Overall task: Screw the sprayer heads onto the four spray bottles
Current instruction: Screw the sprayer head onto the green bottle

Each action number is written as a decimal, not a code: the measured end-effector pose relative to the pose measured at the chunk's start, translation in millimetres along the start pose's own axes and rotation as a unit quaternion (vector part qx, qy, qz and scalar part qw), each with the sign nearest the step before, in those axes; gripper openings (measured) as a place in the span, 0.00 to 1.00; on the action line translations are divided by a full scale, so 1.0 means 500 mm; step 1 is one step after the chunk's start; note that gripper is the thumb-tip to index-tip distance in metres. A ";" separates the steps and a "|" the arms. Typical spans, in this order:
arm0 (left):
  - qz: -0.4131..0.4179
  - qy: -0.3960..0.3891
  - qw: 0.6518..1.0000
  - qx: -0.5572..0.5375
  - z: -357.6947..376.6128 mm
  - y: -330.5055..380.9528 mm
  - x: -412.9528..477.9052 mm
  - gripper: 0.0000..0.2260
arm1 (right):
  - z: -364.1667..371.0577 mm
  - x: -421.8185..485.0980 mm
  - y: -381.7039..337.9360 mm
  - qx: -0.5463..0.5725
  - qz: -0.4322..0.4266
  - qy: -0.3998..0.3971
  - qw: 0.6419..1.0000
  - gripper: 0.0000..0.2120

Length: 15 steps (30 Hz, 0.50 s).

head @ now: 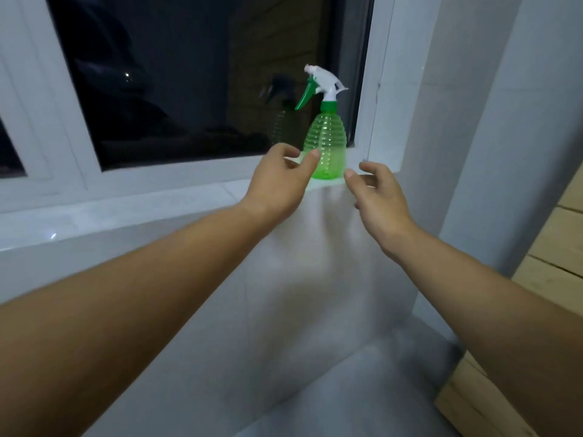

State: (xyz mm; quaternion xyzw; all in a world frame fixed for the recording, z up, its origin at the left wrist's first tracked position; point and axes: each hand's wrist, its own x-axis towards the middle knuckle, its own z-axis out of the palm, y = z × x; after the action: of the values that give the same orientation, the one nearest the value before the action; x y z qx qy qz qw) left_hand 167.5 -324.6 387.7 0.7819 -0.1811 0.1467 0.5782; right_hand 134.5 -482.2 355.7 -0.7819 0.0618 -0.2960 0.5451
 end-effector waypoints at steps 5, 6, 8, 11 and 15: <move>-0.046 -0.062 0.997 0.010 -0.019 -0.153 -0.195 0.15 | 0.033 -0.180 0.108 0.040 0.073 -0.012 0.996 0.10; -0.078 -0.083 0.993 0.022 -0.021 -0.201 -0.237 0.15 | 0.051 -0.225 0.139 0.048 0.098 -0.026 0.994 0.08; -0.156 -0.132 0.978 0.048 -0.026 -0.293 -0.312 0.15 | 0.088 -0.309 0.199 0.050 0.148 -0.060 0.986 0.06; -0.277 -0.179 0.939 0.096 -0.046 -0.426 -0.435 0.18 | 0.142 -0.438 0.285 0.027 0.243 -0.122 0.962 0.07; -0.418 -0.245 0.870 0.091 -0.086 -0.540 -0.574 0.30 | 0.202 -0.565 0.353 -0.001 0.332 -0.176 0.927 0.09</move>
State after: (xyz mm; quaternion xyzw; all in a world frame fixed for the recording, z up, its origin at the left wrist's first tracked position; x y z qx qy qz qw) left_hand 33.1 -179.1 44.6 0.8446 0.0406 -0.2891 0.4488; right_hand -2.8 -351.7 63.8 -0.7568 0.2211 0.0443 0.6135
